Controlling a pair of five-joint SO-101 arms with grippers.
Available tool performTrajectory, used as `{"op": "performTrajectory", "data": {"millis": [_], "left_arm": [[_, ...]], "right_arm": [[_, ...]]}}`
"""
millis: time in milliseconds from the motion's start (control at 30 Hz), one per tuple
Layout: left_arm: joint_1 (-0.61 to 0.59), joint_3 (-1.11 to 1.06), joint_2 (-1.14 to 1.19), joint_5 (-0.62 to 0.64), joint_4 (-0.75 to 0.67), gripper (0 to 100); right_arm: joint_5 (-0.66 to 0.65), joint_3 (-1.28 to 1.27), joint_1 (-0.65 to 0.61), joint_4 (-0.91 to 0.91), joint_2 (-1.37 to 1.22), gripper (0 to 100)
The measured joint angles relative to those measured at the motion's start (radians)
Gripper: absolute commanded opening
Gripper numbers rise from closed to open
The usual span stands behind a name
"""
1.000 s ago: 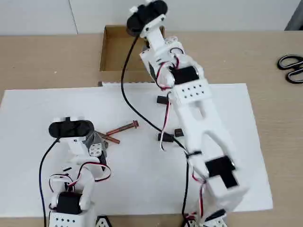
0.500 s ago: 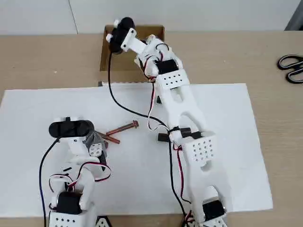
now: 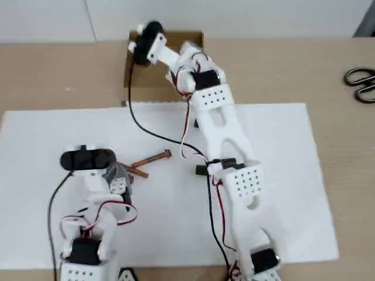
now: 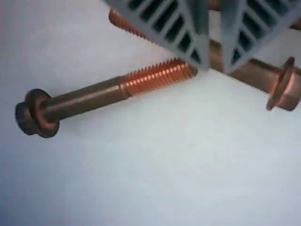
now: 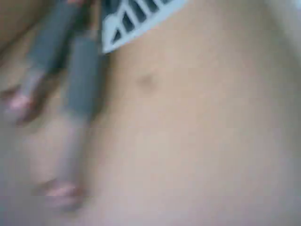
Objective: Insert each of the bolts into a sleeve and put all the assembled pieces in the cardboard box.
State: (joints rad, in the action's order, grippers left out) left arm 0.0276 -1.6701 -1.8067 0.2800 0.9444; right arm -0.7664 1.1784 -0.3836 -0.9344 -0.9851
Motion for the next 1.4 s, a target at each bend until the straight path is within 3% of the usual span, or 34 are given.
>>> {"op": "performTrajectory", "data": {"millis": [100,300,567,833,1033,1400], "left_arm": [[0.000,0.000,0.000,0.000,0.000,1],[0.000,0.000,0.000,0.000,0.000,1],[0.000,0.000,0.000,0.000,0.000,1],[0.000,0.000,0.000,0.000,0.000,1],[0.000,0.000,0.000,0.000,0.000,1],[0.000,0.000,0.000,0.000,0.000,1]], "right_arm": [[0.021,0.091,0.000,-0.100,0.000,0.2],[0.052,0.229,0.000,-0.290,0.000,0.3],[0.238,0.457,0.000,-0.687,0.002,0.3],[0.287,0.443,0.020,-0.750,0.074,0.3],[0.344,0.212,0.020,-0.761,0.259,0.3],[0.381,-0.585,0.020,-0.761,0.767,0.4]]}}
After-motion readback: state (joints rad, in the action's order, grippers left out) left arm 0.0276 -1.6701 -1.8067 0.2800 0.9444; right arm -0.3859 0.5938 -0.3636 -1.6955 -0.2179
